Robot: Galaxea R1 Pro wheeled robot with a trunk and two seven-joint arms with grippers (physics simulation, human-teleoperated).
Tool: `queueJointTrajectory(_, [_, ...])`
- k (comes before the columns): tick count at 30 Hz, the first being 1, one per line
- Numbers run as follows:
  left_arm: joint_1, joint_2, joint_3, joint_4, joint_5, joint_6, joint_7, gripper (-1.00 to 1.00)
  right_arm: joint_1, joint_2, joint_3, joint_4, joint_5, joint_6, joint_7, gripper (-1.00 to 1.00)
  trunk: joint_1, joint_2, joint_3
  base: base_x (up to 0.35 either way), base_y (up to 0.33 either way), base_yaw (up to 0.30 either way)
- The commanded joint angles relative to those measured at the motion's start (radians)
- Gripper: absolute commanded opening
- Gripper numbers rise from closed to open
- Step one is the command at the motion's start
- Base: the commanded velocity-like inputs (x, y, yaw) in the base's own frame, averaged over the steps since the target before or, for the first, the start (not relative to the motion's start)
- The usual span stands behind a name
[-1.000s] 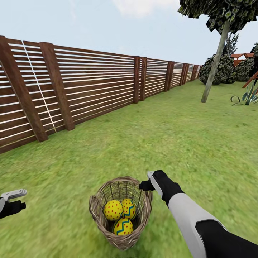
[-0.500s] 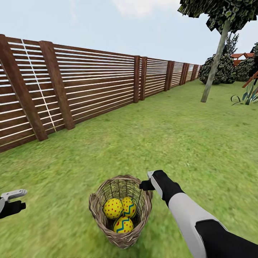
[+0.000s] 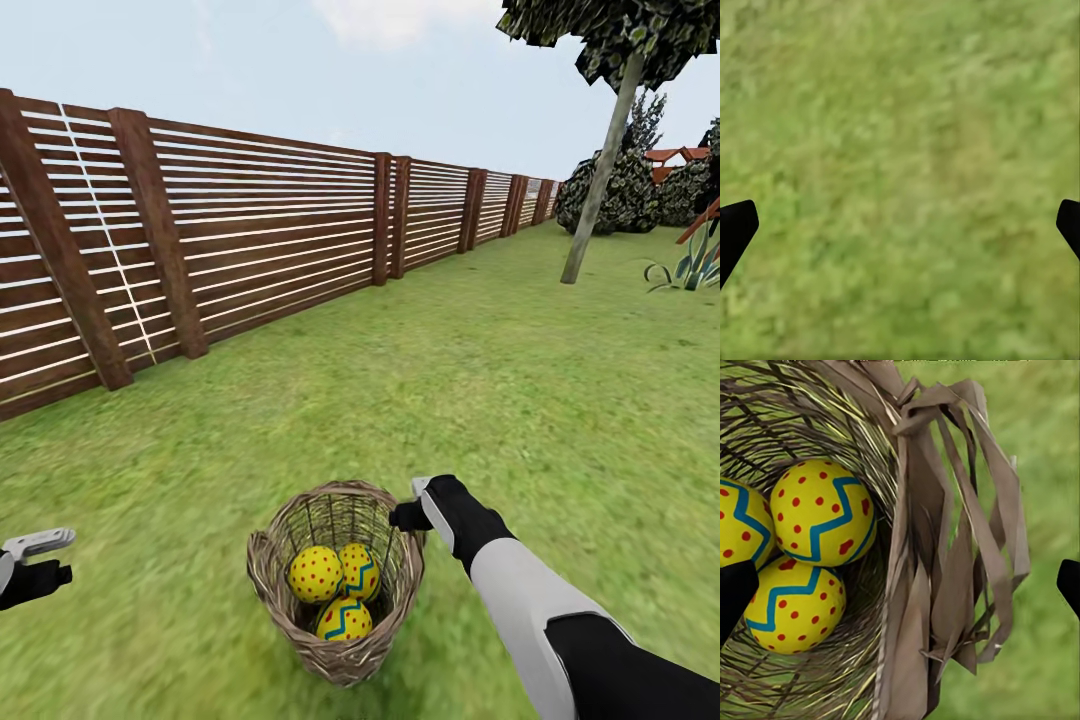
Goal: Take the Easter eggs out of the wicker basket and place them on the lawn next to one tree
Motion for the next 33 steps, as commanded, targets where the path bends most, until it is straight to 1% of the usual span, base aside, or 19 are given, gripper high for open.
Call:
queueJointTrajectory(1, [0.0,0.0,0.0,-0.001,0.009,0.004,0.006,1.0,0.0,-0.003,0.004,-0.001,-0.001,0.0,-0.004,1.0,0.0,0.0,-0.001,0.0,0.0,0.0])
queueJointTrajectory(5, [0.0,0.0,0.0,-0.001,0.009,0.004,0.006,1.0,-0.001,-0.01,0.001,-0.001,-0.002,-0.02,-0.004,1.0,0.0,0.0,-0.001,0.0,0.0,0.0])
queueJointTrajectory(10, [-0.001,-0.001,0.0,-0.001,0.009,0.004,0.006,1.0,-0.003,-0.012,-0.002,-0.003,-0.002,-0.026,-0.005,1.0,0.0,0.0,-0.001,0.0,0.0,0.0])
queueJointTrajectory(14, [-0.001,-0.001,0.0,-0.001,0.009,0.004,0.006,1.0,-0.006,-0.014,-0.023,-0.004,-0.002,-0.027,-0.005,1.0,0.0,0.0,-0.001,0.0,0.0,0.0])
queueJointTrajectory(15, [-0.001,0.0,0.0,-0.001,0.009,0.004,0.006,1.0,-0.006,-0.015,-0.037,-0.004,-0.002,-0.027,-0.005,1.0,0.004,-0.007,-0.004,0.0,0.0,0.0])
queueJointTrajectory(16, [-0.001,-0.001,-0.001,-0.001,0.009,0.004,0.006,1.0,-0.006,-0.015,-0.042,-0.004,-0.002,-0.027,-0.005,1.0,0.007,-0.014,-0.007,0.0,0.0,0.0])
queueJointTrajectory(21, [-0.001,0.0,-0.001,-0.001,0.009,0.004,0.006,1.0,-0.006,-0.017,-0.057,-0.003,-0.001,-0.027,-0.005,1.0,0.027,-0.049,-0.023,0.0,0.0,0.0])
queueJointTrajectory(27, [0.0,0.0,-0.001,-0.001,0.009,0.004,0.006,1.0,-0.007,-0.019,-0.062,-0.003,-0.001,-0.027,-0.006,1.0,0.027,-0.049,-0.023,0.0,0.0,0.0])
queueJointTrajectory(29, [0.0,-0.001,-0.001,-0.001,0.009,0.004,0.006,1.0,-0.007,-0.019,-0.062,-0.003,-0.001,-0.027,-0.006,1.0,0.034,-0.063,-0.029,0.0,0.0,0.0])
queueJointTrajectory(32, [0.0,-0.001,-0.001,-0.001,0.009,0.003,0.006,1.0,-0.007,-0.019,-0.063,-0.003,-0.001,-0.027,-0.006,1.0,0.036,-0.064,-0.041,0.0,0.0,0.0])
queueJointTrajectory(33, [0.0,-0.001,-0.001,-0.001,0.009,0.003,0.006,1.0,-0.007,-0.019,-0.063,-0.003,-0.001,-0.027,-0.006,1.0,0.036,-0.064,-0.041,0.0,0.0,0.0])
